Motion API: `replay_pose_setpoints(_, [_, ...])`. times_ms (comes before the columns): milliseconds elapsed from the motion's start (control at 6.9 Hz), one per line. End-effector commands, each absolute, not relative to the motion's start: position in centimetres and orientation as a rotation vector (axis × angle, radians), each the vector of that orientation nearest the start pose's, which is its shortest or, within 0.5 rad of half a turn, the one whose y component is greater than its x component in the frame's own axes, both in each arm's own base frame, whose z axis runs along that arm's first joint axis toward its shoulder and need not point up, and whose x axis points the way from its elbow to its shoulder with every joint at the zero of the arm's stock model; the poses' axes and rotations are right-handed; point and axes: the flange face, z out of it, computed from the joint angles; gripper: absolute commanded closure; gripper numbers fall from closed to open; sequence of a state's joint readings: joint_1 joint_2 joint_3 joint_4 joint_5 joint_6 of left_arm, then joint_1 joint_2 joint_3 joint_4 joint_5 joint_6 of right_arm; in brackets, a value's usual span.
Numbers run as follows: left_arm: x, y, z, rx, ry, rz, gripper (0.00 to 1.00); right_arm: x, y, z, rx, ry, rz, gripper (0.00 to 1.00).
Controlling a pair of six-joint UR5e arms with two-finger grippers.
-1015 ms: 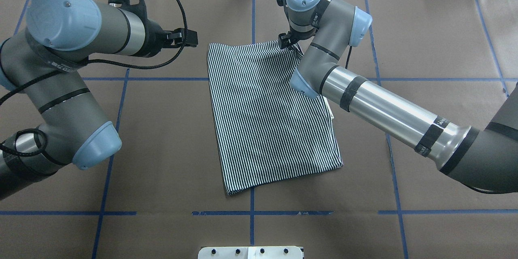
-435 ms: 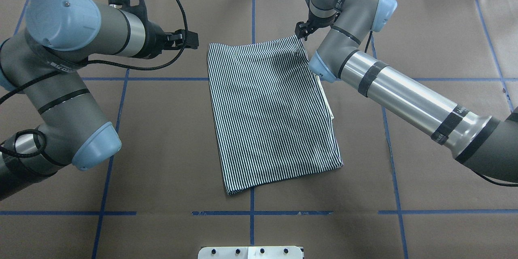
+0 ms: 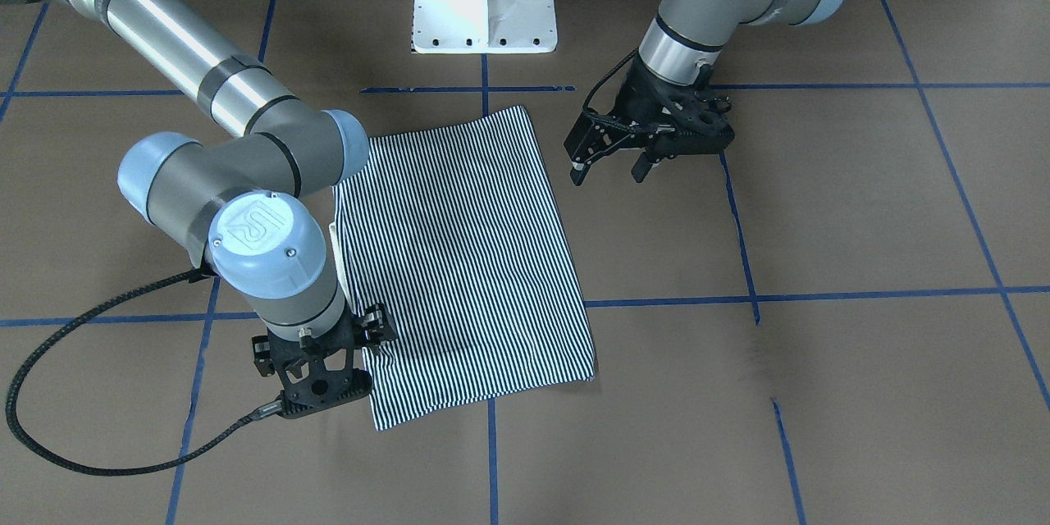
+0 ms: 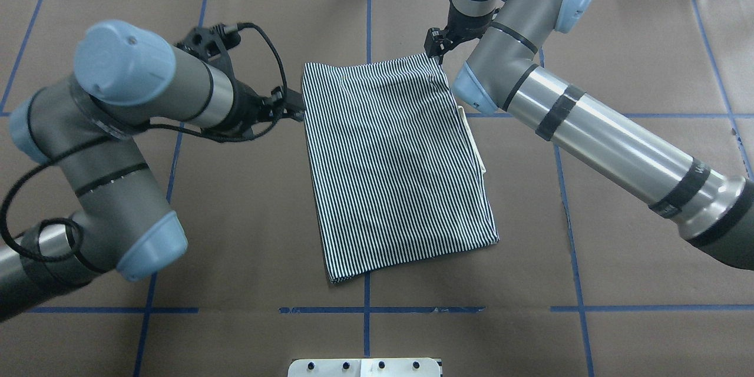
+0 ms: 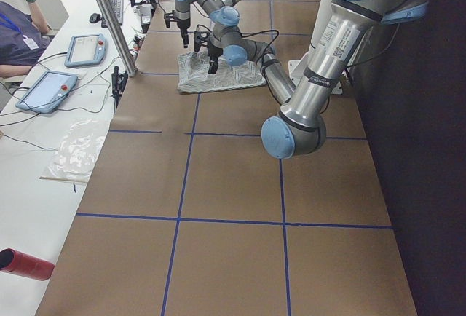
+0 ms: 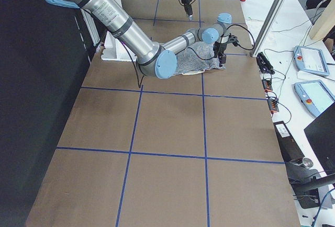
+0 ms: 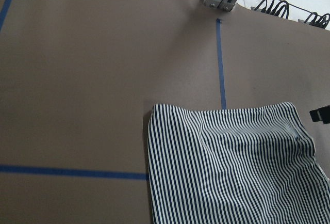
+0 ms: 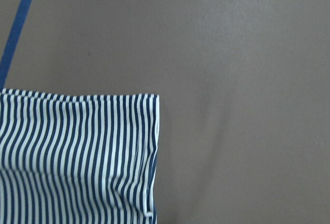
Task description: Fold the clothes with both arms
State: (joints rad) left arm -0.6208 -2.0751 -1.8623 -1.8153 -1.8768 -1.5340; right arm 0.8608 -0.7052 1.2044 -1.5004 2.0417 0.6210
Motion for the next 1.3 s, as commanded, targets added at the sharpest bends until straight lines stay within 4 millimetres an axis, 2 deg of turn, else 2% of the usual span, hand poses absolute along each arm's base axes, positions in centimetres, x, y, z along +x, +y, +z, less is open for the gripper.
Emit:
replay_pose_setpoints(0, [51.9, -35.6, 22.8, -0.071, 0.948, -0.477, 0.00, -41.0, -60.2, 27.8, 0.073, -0.801, -0.157, 0.00])
replay_pose_setpoints(290, [55.1, -31.1, 23.5, -0.177, 0.891, -0.538, 0.01, -38.4, -57.3, 28.9, 0.073, -0.819, -0.115, 0.00])
replay_pose_setpoints(725, [59.5, -29.2, 23.1, -0.209, 0.852, -0.595, 0.04, -39.0, -56.8, 28.7, 0.054, -0.823, -0.075, 0.00])
replay_pose_setpoints(1160, [61.1, -28.1, 23.0, -0.227, 0.839, -0.614, 0.06, -39.1, -56.7, 28.6, 0.048, -0.825, -0.055, 0.00])
